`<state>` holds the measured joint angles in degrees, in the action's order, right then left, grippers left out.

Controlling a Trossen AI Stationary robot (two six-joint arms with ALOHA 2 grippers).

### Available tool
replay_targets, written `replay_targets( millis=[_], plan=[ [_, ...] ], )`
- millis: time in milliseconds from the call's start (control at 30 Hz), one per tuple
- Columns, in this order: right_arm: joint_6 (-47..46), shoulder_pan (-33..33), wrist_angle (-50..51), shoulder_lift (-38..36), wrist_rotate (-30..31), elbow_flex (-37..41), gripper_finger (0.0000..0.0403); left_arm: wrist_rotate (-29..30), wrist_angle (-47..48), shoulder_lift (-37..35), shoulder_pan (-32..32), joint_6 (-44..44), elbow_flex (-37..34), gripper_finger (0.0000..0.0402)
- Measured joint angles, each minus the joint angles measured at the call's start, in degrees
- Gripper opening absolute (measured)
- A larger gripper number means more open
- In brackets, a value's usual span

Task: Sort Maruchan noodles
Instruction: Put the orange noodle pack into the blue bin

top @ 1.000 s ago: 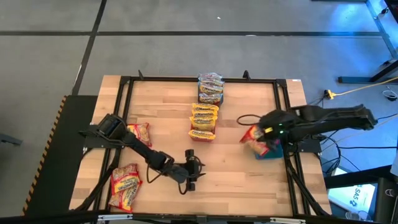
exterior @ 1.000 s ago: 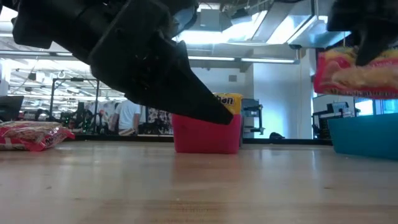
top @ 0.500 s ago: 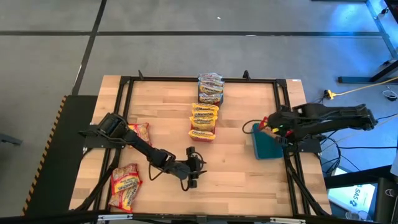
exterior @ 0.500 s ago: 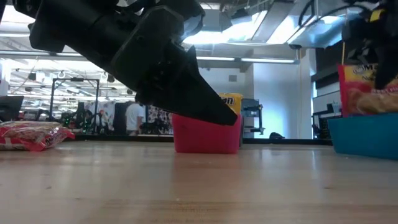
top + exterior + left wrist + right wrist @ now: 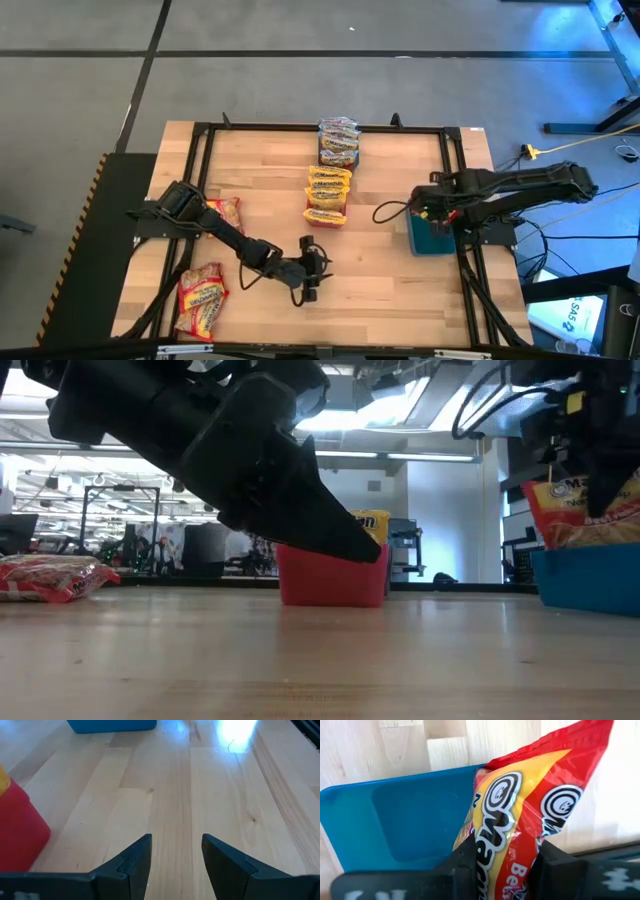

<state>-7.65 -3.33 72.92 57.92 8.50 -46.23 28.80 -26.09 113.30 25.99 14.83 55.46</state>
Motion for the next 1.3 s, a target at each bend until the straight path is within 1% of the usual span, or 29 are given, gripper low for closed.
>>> replay_targets(
  millis=[100,200,333,467,600,733,1000,1067,1133,1300],
  plan=[
    [3.09,0.0,-1.07,2.41,0.94,-0.78,0.0085,0.02,0.26,0.0,-0.12,0.0,0.02,0.017],
    [6.38,0.05,-1.73,4.09,1.69,0.61,0.0085,0.02,0.57,0.0,-0.12,0.0,0.04,0.017],
    [9.14,0.48,-6.39,6.53,2.45,0.96,0.0085,0.0,0.93,0.0,-0.08,-0.02,0.04,0.017],
    [10.95,1.27,-7.75,9.67,4.05,1.12,0.0085,-0.02,1.03,0.0,0.01,-0.02,0.04,0.017],
    [11.83,4.14,-9.73,12.24,3.32,3.27,0.0085,-1.51,1.03,0.0,0.05,-0.04,0.04,0.017],
    [12.45,6.29,-13.78,14.0,2.01,3.09,0.0085,-1.53,1.14,0.0,0.05,-0.04,0.04,0.017],
    [11.93,10.15,-14.55,14.42,2.7,3.78,0.0086,-1.72,1.25,0.0,0.03,-0.15,0.04,0.017],
    [11.99,10.66,-14.8,14.42,2.69,3.84,0.0094,-1.73,1.25,0.0,0.03,-0.15,0.04,0.017],
    [12.07,10.64,-14.88,14.42,3.36,3.84,0.0111,-1.76,1.27,0.0,0.03,-0.16,0.04,0.017],
    [12.7,10.49,-14.1,14.42,8.79,3.84,0.0177,-2.86,1.25,0.02,-0.08,-0.44,0.04,0.017]
  ],
)
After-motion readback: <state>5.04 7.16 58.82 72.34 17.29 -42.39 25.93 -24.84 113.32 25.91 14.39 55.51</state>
